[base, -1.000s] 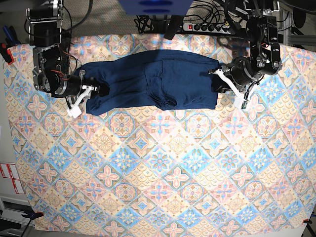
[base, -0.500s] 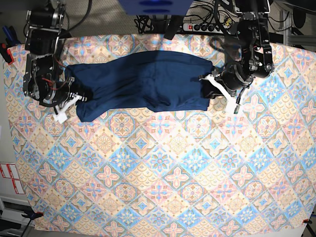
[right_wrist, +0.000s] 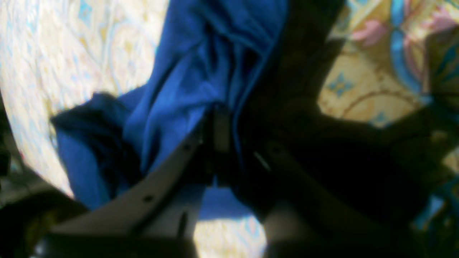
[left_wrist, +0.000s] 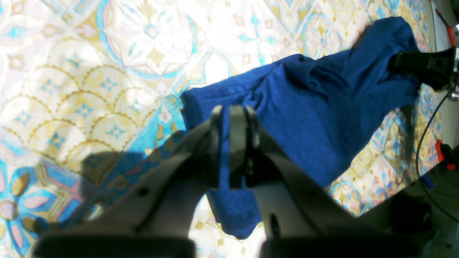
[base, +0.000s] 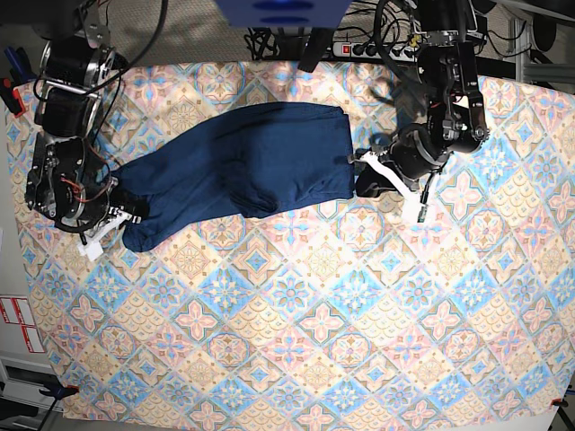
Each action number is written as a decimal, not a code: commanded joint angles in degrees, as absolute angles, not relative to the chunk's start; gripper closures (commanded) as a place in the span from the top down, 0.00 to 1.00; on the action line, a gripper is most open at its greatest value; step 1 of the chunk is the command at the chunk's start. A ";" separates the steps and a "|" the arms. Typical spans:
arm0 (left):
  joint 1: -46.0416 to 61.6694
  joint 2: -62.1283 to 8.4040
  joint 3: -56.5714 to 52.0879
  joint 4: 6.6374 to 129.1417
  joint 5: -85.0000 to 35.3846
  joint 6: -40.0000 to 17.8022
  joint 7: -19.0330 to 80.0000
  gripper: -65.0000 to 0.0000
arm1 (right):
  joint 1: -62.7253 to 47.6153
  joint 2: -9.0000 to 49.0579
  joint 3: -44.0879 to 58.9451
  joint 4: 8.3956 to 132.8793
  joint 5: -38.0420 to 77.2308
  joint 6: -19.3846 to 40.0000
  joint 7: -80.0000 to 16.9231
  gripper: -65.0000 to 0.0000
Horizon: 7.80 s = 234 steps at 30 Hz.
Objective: Fold the T-shirt properly
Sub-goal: 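Pinch the collar end with the right gripper, holding both ends, then fold the collar end over toward the left gripper with the right gripper, then release and regrasp the bundle edge with the right gripper, then hold the bundle with both grippers and lift it toward the robot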
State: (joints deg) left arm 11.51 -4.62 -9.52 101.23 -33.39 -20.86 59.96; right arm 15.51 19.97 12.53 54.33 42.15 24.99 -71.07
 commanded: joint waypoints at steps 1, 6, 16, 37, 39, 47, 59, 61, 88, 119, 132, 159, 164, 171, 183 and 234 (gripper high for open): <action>11.30 -4.97 -9.71 102.37 -34.33 -21.14 59.12 0.04 | 16.75 21.05 12.88 57.63 43.21 25.36 -71.25 0.01; 12.00 -5.14 -9.80 102.37 -34.33 -21.14 59.12 0.04 | 10.07 20.53 12.35 68.97 43.21 25.36 -73.10 0.01; 12.09 -7.25 -9.89 102.37 -34.24 -21.14 59.12 0.04 | 0.57 14.46 5.58 90.77 43.47 25.36 -73.10 0.01; 12.79 -7.34 -9.98 102.29 -33.80 -21.14 59.12 0.04 | 1.80 6.37 -12.18 100.53 52.09 25.45 -72.92 0.01; 12.79 -7.34 -9.98 102.29 -33.80 -21.05 59.12 0.04 | 1.98 5.85 -13.49 100.35 52.00 25.45 -73.10 0.01; 13.05 -7.87 -10.33 102.37 -34.15 -21.05 59.12 0.04 | 5.85 5.85 -15.60 92.97 51.91 25.45 -71.87 0.13; 13.05 -8.04 -10.33 102.37 -33.98 -21.05 59.12 0.04 | 7.43 6.29 -19.38 88.75 51.82 25.45 -71.52 0.42; 13.05 -8.04 -10.33 102.37 -34.24 -21.05 59.12 0.04 | 7.96 7.43 -17.10 88.75 51.82 25.45 -71.52 0.42; 12.97 -7.78 -14.64 106.86 -33.80 -20.79 59.12 0.04 | 5.23 14.99 -37.93 87.78 37.67 25.45 -69.23 0.13; 14.37 -7.60 -25.19 106.95 -33.71 -20.53 56.48 0.04 | 11.82 14.37 -21.32 81.54 37.23 25.45 -61.32 0.13; 14.64 -5.49 -39.34 106.77 -33.63 -20.62 56.66 0.04 | 13.58 4.70 -21.41 70.37 21.93 25.45 -58.51 0.14; 15.34 -5.14 -38.81 106.77 -33.98 -20.97 56.66 0.04 | 16.31 -3.82 -32.48 69.32 19.38 25.45 -58.33 0.14; 16.40 -5.41 -33.19 106.86 -34.24 -21.05 56.66 0.04 | 16.13 -4.00 -32.48 69.85 19.47 25.45 -58.33 0.14; 17.01 -9.89 -12.44 107.12 -34.24 -21.14 56.66 0.04 | 16.40 0.92 -29.85 73.80 19.12 25.45 -57.54 0.13; 15.78 -12.79 6.55 110.37 -33.45 -20.97 56.66 0.04 | 20.62 4.35 -24.57 69.14 19.03 25.45 -49.45 0.13; 14.20 -8.75 9.71 107.12 -25.10 -20.62 54.29 0.04 | 28.09 8.31 -34.33 47.34 19.03 25.36 -38.29 0.00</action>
State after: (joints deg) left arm 14.79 -8.71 9.80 107.61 -24.29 -20.47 55.94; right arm 26.35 8.64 -34.48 46.74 19.33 25.19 -37.71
